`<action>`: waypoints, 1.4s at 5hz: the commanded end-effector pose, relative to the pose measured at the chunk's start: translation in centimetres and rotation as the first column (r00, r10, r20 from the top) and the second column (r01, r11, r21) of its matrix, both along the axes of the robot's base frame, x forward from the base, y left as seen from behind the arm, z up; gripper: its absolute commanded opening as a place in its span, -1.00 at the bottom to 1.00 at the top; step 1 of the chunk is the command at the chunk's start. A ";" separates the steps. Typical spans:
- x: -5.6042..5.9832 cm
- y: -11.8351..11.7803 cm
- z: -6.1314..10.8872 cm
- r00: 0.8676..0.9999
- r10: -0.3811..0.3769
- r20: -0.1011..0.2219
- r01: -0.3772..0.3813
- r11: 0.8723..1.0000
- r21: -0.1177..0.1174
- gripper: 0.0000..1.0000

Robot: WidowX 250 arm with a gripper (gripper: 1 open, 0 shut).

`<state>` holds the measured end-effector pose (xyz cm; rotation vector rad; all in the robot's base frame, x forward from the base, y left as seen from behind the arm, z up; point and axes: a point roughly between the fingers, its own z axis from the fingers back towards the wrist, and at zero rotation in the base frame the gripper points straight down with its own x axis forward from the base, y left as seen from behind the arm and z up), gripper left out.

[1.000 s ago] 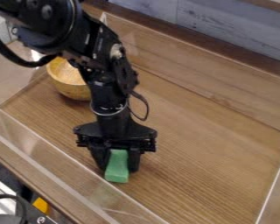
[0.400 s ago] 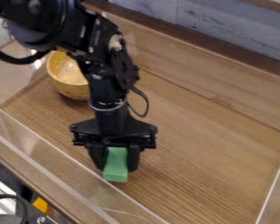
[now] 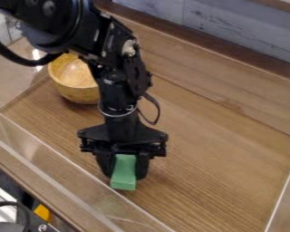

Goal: Put the green block in the brown bowl

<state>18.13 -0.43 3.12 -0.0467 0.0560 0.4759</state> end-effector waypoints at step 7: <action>4.8 6.4 6.6 0.972 0.160 0.173 -0.164 0.986 0.009 -1.00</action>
